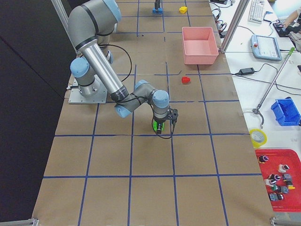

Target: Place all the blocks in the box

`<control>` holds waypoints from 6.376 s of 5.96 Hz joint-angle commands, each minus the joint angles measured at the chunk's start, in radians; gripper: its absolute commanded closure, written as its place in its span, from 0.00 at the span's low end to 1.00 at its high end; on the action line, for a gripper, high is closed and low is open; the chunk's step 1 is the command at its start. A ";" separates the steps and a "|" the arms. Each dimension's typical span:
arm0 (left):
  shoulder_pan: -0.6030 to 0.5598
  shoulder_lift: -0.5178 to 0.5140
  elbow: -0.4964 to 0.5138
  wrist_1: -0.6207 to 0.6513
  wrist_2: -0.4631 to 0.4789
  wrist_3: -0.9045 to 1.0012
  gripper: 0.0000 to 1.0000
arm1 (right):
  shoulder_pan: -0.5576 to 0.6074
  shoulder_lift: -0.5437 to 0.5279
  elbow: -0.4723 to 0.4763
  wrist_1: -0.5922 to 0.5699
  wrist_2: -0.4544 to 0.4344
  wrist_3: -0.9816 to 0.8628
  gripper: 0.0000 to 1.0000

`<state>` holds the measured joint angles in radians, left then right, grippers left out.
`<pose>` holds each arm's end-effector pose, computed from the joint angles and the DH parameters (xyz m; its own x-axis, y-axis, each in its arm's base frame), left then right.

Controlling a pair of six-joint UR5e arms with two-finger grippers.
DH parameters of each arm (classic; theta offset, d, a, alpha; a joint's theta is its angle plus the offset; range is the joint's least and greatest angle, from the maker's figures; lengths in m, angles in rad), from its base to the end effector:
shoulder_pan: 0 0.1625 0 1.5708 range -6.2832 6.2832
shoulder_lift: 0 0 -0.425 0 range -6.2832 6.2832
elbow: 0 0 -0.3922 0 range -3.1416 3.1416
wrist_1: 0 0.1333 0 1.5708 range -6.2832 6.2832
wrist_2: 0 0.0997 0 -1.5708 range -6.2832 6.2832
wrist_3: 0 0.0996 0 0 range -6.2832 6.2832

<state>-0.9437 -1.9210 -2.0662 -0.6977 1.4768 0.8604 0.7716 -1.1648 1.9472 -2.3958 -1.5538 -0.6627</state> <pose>0.1828 -0.4953 0.1718 -0.9714 0.2340 0.0403 0.2298 0.9692 -0.0890 -0.3000 -0.4802 0.1812 -0.9906 0.1360 0.0128 0.1353 0.9898 -0.0440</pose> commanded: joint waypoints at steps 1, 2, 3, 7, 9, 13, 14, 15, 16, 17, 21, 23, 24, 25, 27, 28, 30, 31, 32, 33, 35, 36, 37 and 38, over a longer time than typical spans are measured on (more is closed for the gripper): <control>-0.001 -0.004 0.004 0.003 -0.001 0.003 0.24 | 0.002 -0.001 0.003 0.007 -0.002 0.012 0.45; -0.001 -0.003 0.006 0.004 -0.001 0.006 0.41 | 0.002 -0.003 -0.002 0.041 -0.002 0.014 0.65; -0.001 -0.004 0.015 0.004 -0.001 0.009 0.58 | 0.003 -0.010 -0.008 0.062 -0.014 0.014 0.88; -0.010 0.049 0.156 -0.064 0.000 0.005 0.79 | 0.011 -0.231 -0.166 0.399 -0.029 0.015 0.93; -0.090 0.083 0.440 -0.426 0.003 -0.042 0.81 | 0.082 -0.269 -0.311 0.519 0.020 0.130 0.93; -0.488 -0.077 0.791 -0.551 0.014 -0.705 0.81 | 0.201 -0.260 -0.442 0.625 0.027 0.305 0.92; -0.588 -0.151 0.887 -0.551 0.049 -0.841 0.81 | 0.202 -0.262 -0.459 0.627 0.087 0.307 0.91; -0.684 -0.243 0.990 -0.552 0.063 -0.983 0.81 | 0.209 -0.260 -0.500 0.624 0.116 0.308 0.91; -0.776 -0.347 1.103 -0.552 0.063 -1.091 0.81 | 0.225 -0.251 -0.533 0.621 0.148 0.354 0.92; -0.818 -0.431 1.171 -0.552 0.065 -1.136 0.80 | 0.254 -0.230 -0.554 0.612 0.152 0.412 0.92; -0.837 -0.477 1.164 -0.542 0.066 -1.146 0.02 | 0.458 -0.026 -0.770 0.587 0.092 0.775 0.92; -0.773 -0.393 1.164 -0.562 0.089 -1.089 0.01 | 0.567 -0.003 -0.780 0.592 -0.004 0.860 0.93; -0.683 -0.336 1.160 -0.632 0.083 -0.967 0.01 | 0.618 -0.001 -0.777 0.592 -0.018 0.915 0.94; -0.602 -0.291 1.134 -0.650 0.085 -0.878 0.01 | 0.668 0.007 -0.778 0.583 -0.014 1.010 0.94; -0.435 -0.250 1.030 -0.651 0.088 -0.630 0.01 | 0.771 0.086 -0.784 0.442 -0.104 1.088 0.94; -0.328 -0.250 0.988 -0.649 0.077 -0.494 0.01 | 0.814 0.129 -0.800 0.426 -0.165 1.098 0.94; -0.200 -0.266 0.976 -0.646 0.076 -0.458 0.01 | 0.883 0.199 -0.836 0.391 -0.172 1.139 0.93; -0.185 -0.265 0.977 -0.646 0.076 -0.458 0.01 | 0.926 0.242 -0.899 0.395 -0.190 1.178 0.94; -0.179 -0.254 0.998 -0.632 0.076 -0.452 0.01 | 0.969 0.302 -0.963 0.392 -0.187 1.201 0.94; -0.181 -0.251 1.012 -0.628 0.077 -0.457 0.01 | 1.010 0.374 -1.050 0.392 -0.187 1.227 0.94; -0.185 -0.269 1.041 -0.600 0.082 -0.735 0.01 | 1.064 0.465 -1.160 0.455 -0.233 1.295 0.94; -0.185 -0.276 1.022 -0.582 0.085 -1.038 0.01 | 1.068 0.468 -1.160 0.469 -0.235 1.295 0.94; -0.185 -0.276 1.014 -0.569 0.080 -1.196 0.01 | 1.068 0.467 -1.160 0.471 -0.235 1.295 0.85; -0.185 -0.285 0.980 -0.530 0.076 -1.251 0.01 | 1.068 0.461 -1.160 0.472 -0.233 1.296 0.38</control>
<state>-1.1289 -2.1989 -1.0605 -1.2584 1.5563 -0.2947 1.8384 -0.7007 0.7879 -1.9270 -1.7873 0.6320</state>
